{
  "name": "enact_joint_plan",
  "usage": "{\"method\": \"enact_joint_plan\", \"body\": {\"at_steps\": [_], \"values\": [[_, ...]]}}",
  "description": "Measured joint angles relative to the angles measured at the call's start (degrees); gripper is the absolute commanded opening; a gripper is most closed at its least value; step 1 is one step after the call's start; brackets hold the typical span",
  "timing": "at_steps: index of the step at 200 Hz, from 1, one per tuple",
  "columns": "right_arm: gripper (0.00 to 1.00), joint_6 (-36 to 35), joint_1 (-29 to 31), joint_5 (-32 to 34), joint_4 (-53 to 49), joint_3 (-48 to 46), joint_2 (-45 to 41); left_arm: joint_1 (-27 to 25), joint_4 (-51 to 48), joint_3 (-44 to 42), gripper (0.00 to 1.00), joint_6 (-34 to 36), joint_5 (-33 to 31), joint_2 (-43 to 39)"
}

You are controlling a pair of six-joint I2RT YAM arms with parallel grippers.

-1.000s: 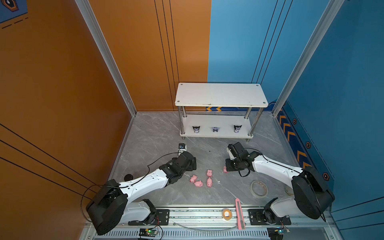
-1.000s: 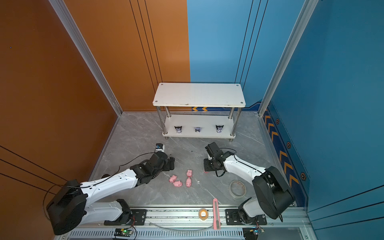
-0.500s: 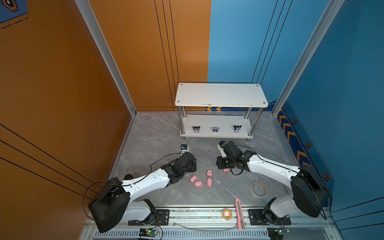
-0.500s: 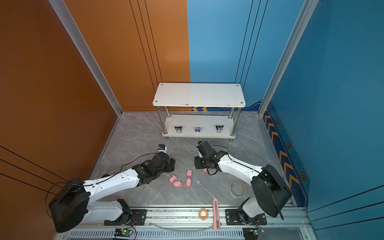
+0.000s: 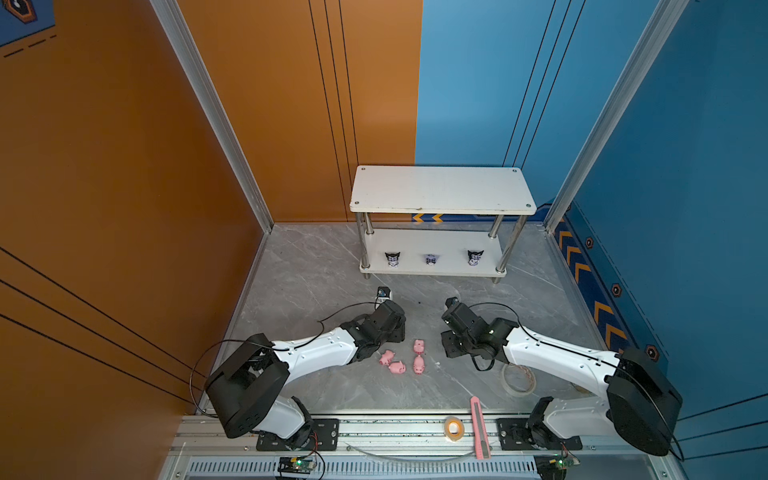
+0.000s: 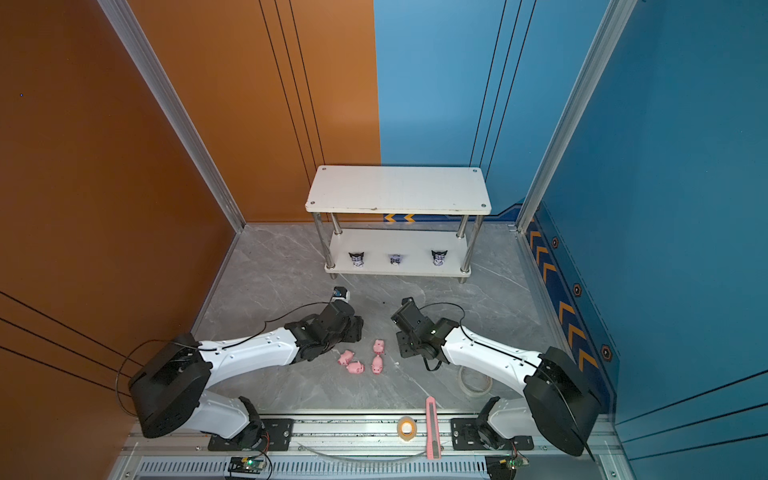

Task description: Place and organize the plastic toys onto the shelf

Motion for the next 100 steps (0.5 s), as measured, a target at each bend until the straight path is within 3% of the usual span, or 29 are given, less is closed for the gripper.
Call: {"method": "enact_joint_plan", "body": {"at_steps": [100], "values": [[0.58,-2.5,1.3,5.3,0.4,2.4,9.4,-0.5,-2.9,0.0,0.7,-0.2,-1.4,-3.1]]}}
